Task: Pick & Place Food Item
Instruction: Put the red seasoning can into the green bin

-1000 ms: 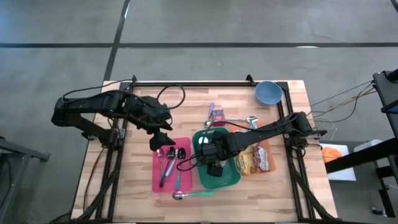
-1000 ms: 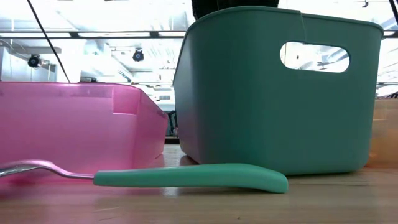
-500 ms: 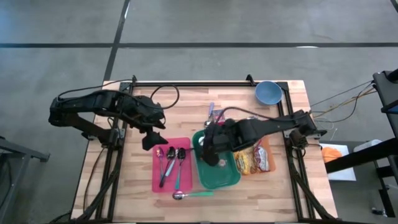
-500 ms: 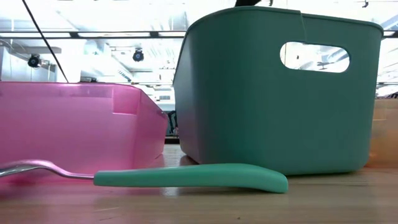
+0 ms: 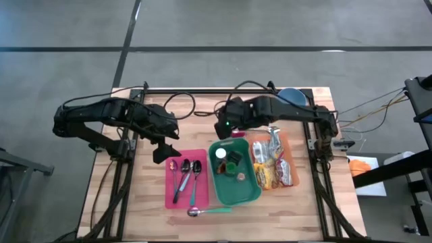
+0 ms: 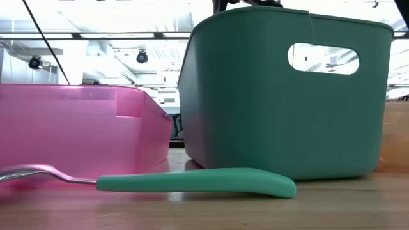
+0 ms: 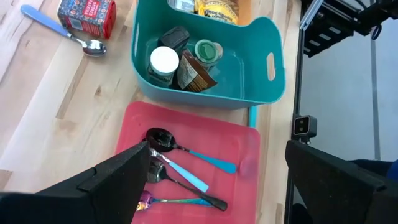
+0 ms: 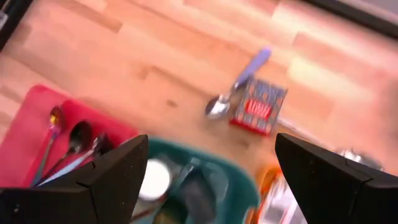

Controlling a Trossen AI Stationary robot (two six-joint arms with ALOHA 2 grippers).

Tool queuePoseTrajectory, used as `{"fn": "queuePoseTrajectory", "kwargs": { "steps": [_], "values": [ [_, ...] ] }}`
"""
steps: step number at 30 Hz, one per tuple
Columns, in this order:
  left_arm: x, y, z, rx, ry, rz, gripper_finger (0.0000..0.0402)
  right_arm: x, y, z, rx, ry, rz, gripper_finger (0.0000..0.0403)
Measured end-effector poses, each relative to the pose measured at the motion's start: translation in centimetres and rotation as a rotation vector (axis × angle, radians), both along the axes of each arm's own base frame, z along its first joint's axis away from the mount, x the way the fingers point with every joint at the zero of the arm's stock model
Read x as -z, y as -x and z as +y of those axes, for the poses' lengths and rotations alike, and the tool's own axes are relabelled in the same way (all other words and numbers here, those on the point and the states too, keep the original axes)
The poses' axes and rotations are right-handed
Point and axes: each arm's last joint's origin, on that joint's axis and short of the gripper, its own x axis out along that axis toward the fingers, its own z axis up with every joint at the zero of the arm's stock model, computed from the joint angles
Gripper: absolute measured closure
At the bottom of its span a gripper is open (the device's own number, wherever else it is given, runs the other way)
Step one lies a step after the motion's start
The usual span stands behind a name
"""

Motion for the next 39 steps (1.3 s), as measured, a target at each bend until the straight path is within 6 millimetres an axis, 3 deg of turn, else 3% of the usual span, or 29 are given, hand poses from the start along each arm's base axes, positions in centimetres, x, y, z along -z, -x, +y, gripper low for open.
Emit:
{"fn": "queuePoseTrajectory", "kwargs": {
  "steps": [6,10,17,20,29,39],
  "values": [
    [0.0,0.0,0.0,-0.003,-0.003,0.003,0.0029,-0.1,-0.2,-2.6,-0.08,0.135,0.045,0.0056],
    [0.0,0.0,0.0,-0.008,-0.01,0.002,0.0029,0.6,-0.2,-5.4,0.017,0.109,0.057,0.0056],
    [0.0,0.0,0.2,0.005,-0.062,-0.006,0.0029,3.9,-0.6,-8.8,0.042,-0.002,0.135,0.0026],
    [0.0,0.0,0.2,-0.005,-0.078,-0.007,0.0029,6.0,-0.8,-9.4,0.033,-0.058,0.178,0.0007],
    [0.0,0.0,0.2,-0.003,-0.083,-0.008,0.0029,11.3,-0.4,-9.7,0.114,-0.117,0.301,0.0014],
    [0.0,0.0,0.2,-0.002,-0.085,-0.008,0.0029,15.2,-1.3,-9.7,0.104,-0.213,0.165,0.0014]
  ]
}}
